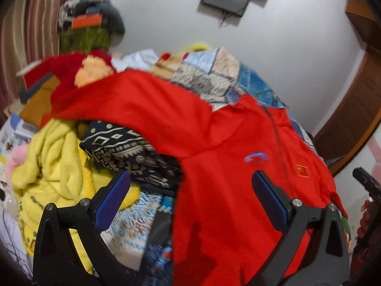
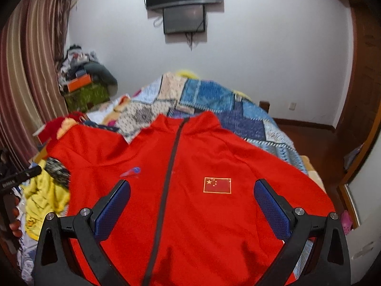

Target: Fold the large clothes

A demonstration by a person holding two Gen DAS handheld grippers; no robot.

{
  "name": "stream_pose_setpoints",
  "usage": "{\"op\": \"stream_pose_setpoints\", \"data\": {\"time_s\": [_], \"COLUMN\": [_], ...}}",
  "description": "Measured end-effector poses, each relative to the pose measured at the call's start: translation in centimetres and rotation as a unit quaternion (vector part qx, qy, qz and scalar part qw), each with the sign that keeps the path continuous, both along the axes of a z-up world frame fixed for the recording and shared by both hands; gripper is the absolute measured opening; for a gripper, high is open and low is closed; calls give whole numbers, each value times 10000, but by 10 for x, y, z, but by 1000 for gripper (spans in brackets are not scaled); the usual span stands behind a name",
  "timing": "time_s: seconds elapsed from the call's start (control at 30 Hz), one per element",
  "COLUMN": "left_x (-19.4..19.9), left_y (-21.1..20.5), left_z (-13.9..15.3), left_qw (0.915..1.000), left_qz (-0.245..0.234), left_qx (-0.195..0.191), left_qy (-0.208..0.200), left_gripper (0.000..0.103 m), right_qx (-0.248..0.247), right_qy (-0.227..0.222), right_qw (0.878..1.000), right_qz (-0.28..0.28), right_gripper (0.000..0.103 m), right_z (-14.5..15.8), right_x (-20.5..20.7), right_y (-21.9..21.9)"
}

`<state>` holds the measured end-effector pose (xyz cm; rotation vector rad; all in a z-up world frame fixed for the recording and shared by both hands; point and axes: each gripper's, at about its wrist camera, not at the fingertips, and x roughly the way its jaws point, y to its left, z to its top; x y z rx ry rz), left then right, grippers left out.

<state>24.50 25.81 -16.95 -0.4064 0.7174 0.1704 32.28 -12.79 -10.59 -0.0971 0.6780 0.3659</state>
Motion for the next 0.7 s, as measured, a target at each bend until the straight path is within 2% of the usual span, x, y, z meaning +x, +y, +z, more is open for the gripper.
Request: {"op": "stream_pose_setpoints", "data": {"time_s": [0.13,0.37,0.5,0.67,0.7], "left_x": [20,35,50,63,66], "left_y": [47,124,164,190,193], "left_z": [-22,-41,-60,-67,-65], "left_qw": [9989,9920,9813,9760,9760], "left_qz": [292,925,1181,1449,1510], "left_qx": [-319,-860,-1519,-1624,-1567], "left_qy": [163,0,-4,-57,-65], "left_gripper": [102,101,88,75,67], "right_qx": [-151,-191,-383,-526,-550], "right_qy": [352,684,735,783,782], "right_qw": [9992,9973,9961,9947,9946], "right_qz": [119,206,310,402,408], "right_gripper": [103,103,103,103,103], "right_z": [-29,-67,-80,-88,-89], "right_x": [37,71,78,79,79], "right_y": [12,28,41,50,51]}}
